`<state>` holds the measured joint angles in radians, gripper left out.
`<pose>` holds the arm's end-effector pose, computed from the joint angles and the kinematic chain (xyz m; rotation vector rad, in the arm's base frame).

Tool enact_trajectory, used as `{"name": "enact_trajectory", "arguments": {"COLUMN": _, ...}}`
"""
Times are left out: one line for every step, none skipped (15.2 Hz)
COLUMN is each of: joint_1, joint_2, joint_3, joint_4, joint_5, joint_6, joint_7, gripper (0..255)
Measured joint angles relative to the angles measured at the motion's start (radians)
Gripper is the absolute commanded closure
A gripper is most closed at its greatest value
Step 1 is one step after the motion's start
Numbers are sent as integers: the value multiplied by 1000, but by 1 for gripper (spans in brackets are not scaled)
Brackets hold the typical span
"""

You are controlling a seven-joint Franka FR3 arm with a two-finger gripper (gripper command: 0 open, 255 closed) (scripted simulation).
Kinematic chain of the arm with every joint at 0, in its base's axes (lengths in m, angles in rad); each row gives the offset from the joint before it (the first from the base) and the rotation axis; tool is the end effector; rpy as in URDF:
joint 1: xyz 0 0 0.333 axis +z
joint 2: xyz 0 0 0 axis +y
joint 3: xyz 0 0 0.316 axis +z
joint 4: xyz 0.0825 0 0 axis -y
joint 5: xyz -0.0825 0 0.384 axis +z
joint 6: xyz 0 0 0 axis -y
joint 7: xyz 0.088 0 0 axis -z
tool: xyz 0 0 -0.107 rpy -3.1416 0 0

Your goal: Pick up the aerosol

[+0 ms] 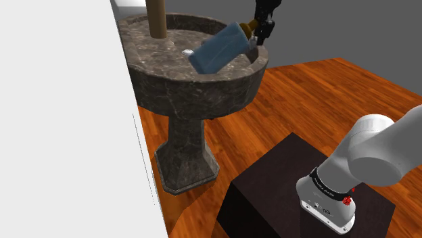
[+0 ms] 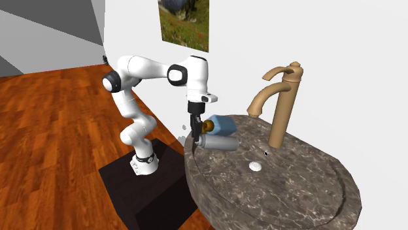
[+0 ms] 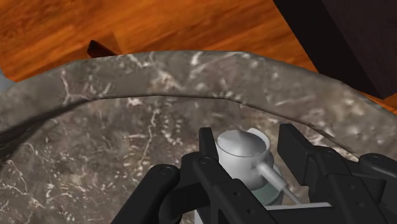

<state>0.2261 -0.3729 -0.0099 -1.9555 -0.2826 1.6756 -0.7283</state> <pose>0.4399 0.0680 0.6407 2.5256 1.3174 0.0271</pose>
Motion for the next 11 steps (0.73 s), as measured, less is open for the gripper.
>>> {"name": "enact_trajectory", "arguments": {"joint_1": 1, "joint_2": 3, "joint_3": 2, "joint_4": 17, "joint_5": 1, "joint_6": -14, "joint_7": -1, "gripper": 255}}
{"name": "enact_trajectory", "arguments": {"joint_1": 1, "joint_2": 6, "joint_3": 3, "joint_4": 35, "joint_5": 2, "joint_6": -28, "joint_7": -5, "gripper": 255}}
{"name": "enact_trajectory", "arguments": {"joint_1": 1, "joint_2": 11, "joint_3": 3, "joint_4": 53, "joint_5": 3, "joint_6": -42, "joint_7": -9, "gripper": 255}}
{"name": "enact_trajectory", "arguments": {"joint_1": 1, "joint_2": 17, "joint_3": 3, "joint_4": 72, "joint_5": 3, "joint_6": -54, "joint_7": -13, "gripper": 255}}
{"name": "enact_trajectory", "arguments": {"joint_1": 1, "joint_2": 21, "joint_3": 4, "joint_4": 87, "joint_5": 3, "joint_6": -64, "joint_7": -16, "gripper": 255}}
{"name": "enact_trajectory", "arguments": {"joint_1": 1, "joint_2": 23, "joint_3": 5, "joint_4": 100, "joint_5": 4, "joint_6": -76, "joint_7": -17, "gripper": 255}}
{"name": "enact_trajectory", "arguments": {"joint_1": 2, "joint_2": 26, "joint_3": 6, "joint_4": 116, "joint_5": 4, "joint_6": -89, "joint_7": -20, "gripper": 255}}
{"name": "enact_trajectory", "arguments": {"joint_1": 1, "joint_2": 32, "joint_3": 7, "joint_4": 140, "joint_5": 4, "joint_6": -105, "joint_7": -24, "gripper": 255}}
{"name": "enact_trajectory", "arguments": {"joint_1": 1, "joint_2": 39, "joint_3": 7, "joint_4": 161, "joint_5": 4, "joint_6": -119, "joint_7": -28, "gripper": 255}}
{"name": "enact_trajectory", "arguments": {"joint_1": 1, "joint_2": 46, "joint_3": 8, "joint_4": 179, "joint_5": 5, "joint_6": -130, "joint_7": -30, "gripper": 255}}
{"name": "enact_trajectory", "arguments": {"joint_1": 1, "joint_2": 47, "joint_3": 8, "joint_4": 188, "joint_5": 5, "joint_6": -138, "joint_7": -32, "gripper": 255}}
